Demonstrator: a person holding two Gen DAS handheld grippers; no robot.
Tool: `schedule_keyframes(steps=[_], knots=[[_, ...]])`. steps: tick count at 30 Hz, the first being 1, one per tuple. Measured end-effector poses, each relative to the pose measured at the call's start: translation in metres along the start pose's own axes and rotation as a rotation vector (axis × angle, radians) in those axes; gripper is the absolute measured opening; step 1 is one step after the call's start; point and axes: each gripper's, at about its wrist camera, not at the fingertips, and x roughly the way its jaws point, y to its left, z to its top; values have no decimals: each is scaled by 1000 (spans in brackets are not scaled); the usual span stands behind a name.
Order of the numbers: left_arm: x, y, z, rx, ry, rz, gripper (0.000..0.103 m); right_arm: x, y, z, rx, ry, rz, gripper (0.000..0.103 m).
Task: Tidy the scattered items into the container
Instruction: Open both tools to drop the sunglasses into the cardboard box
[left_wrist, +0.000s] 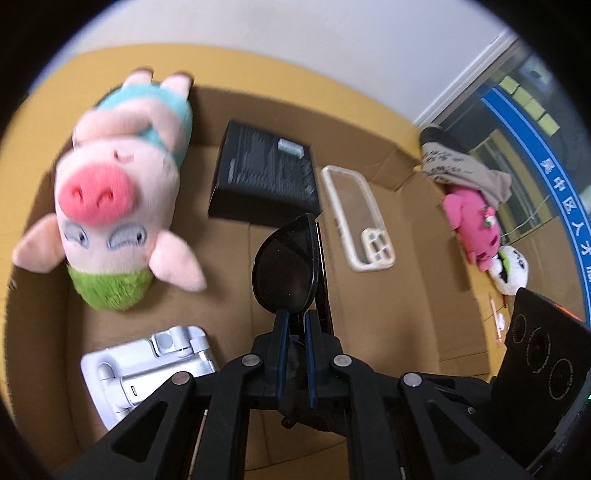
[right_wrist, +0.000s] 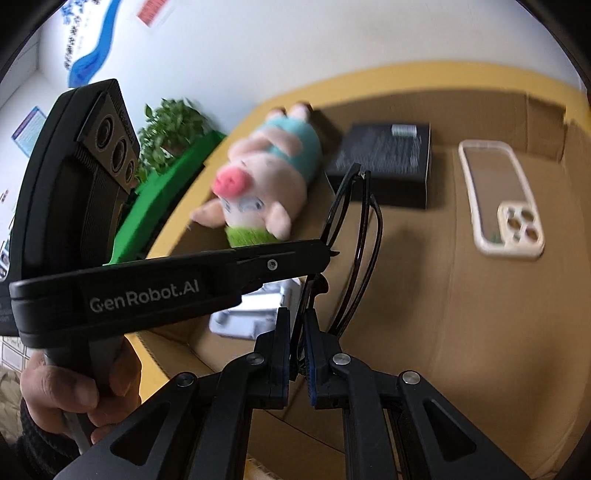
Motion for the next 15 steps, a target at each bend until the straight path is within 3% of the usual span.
schedule_keyframes(steps=[6,9,10,11,12,13,15], knots=[[12,6,-5,-21,33,52,8,9,-1,-9,42,45,-6,8],[2,4,-10,0,-13,98,10,5,-9,-13,76,26,-59,16],[-4,2,-12,15,-44,120,11,-3,-10,-16,76,6,-78,36],[-16,-1,-16,35,-92,138,17,-10,-10,-19,73,-16,-97,68],[-30,-5,-21,57,-151,147,29,-21,-7,-22,60,-56,-132,82],[-43,-8,-26,81,-210,159,37,-36,-2,-28,32,-117,-186,95],[-72,-15,-43,140,-355,207,77,-60,10,-41,-42,-217,-291,97]])
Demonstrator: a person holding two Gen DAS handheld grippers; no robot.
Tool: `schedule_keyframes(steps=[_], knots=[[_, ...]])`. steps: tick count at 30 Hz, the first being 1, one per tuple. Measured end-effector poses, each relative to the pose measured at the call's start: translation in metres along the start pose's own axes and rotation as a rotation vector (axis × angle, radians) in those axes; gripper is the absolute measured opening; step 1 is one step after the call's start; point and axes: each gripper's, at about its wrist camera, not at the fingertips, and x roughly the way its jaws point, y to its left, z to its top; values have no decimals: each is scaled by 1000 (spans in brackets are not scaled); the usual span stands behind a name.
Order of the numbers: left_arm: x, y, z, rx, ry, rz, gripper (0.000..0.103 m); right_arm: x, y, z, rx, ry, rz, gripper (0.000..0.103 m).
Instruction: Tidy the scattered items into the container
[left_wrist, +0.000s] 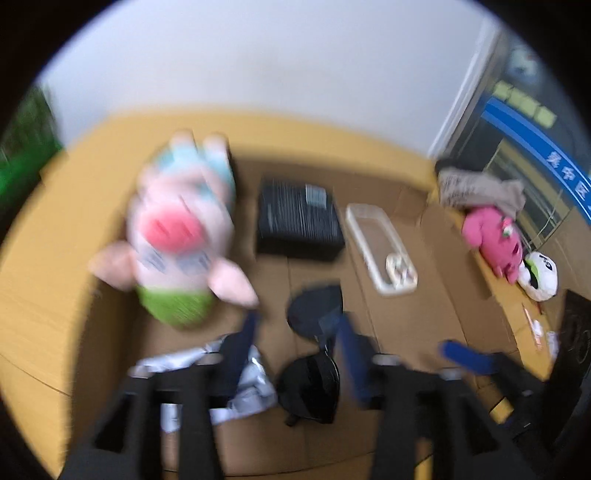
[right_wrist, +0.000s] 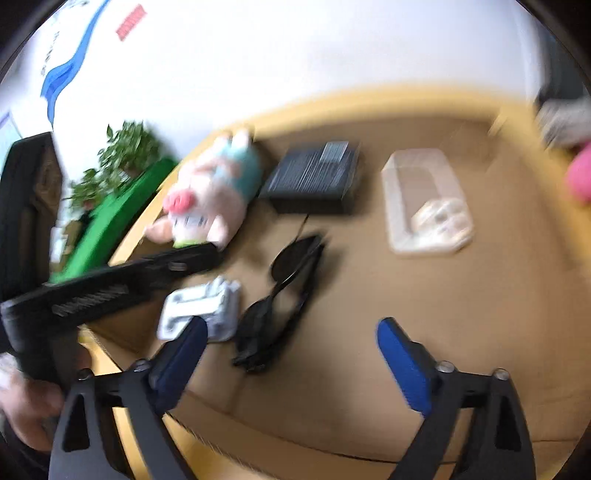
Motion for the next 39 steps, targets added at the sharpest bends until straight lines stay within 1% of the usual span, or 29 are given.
schedule_keyframes(steps=[1,2,4,5,7,8,10,12,13,14,15,18,21,23,39], knots=[[-21,-2,-7,32,-93,37,81,-15,3,-6,-41,-52,-53,101],[-36,-2,-14,58,-158,61,81,-26,5,-12,-64,-89,-85,103],[-56,-3,-30,110,-236,92,81,-47,9,-28,-103,-167,-154,103],[-62,-3,-39,126,-255,109,81,-52,10,-34,-111,-187,-175,103],[-63,2,-58,128,-262,127,81,-60,11,-50,-120,-233,-216,103],[-59,4,-65,120,-254,122,81,-61,11,-54,-118,-246,-230,103],[-45,10,-78,90,-223,111,81,-52,8,-62,-97,-242,-239,103],[-33,14,-89,75,-210,99,81,-48,4,-68,-92,-250,-239,103],[-29,13,-94,91,-221,114,81,-50,4,-73,-107,-279,-247,103],[-29,7,-99,128,-251,142,82,-53,5,-76,-116,-293,-254,103],[-28,2,-101,147,-262,154,82,-54,6,-77,-118,-301,-253,103],[-27,2,-104,134,-296,146,82,-54,6,-82,-128,-333,-251,103],[-28,2,-110,145,-343,150,84,-53,7,-88,-150,-375,-253,103],[-27,3,-112,142,-344,152,84,-52,7,-91,-160,-392,-251,103],[-27,2,-110,143,-343,153,84,-53,5,-91,-161,-392,-245,103]])
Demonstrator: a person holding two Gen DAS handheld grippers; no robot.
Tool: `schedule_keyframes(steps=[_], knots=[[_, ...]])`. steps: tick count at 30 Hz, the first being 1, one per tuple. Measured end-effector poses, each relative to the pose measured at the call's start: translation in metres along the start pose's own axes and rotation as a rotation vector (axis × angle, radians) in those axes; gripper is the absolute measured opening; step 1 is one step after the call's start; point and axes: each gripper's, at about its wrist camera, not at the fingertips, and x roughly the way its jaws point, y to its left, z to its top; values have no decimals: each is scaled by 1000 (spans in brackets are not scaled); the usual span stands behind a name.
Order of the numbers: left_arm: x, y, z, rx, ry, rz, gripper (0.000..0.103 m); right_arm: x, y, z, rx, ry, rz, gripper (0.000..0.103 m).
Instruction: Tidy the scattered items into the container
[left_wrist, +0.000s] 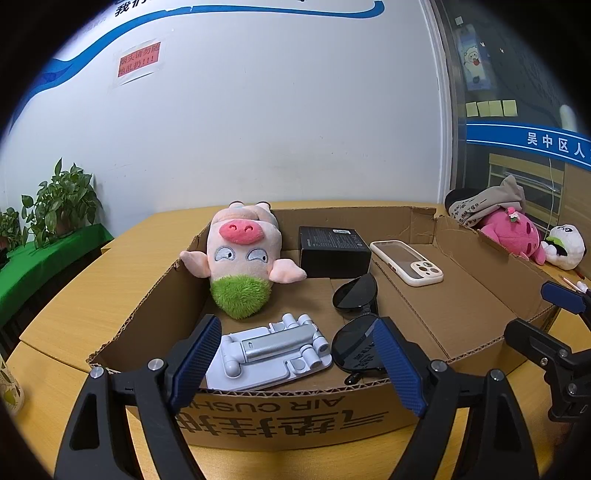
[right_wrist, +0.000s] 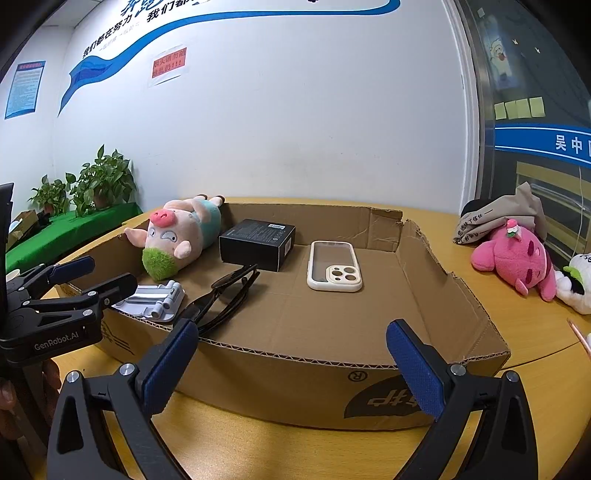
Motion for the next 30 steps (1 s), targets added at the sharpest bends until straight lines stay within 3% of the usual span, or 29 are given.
schedule_keyframes(steps=[30], knots=[[1,0,0,-4,-2,5,86,0,0,0,-3,1,-1,103]])
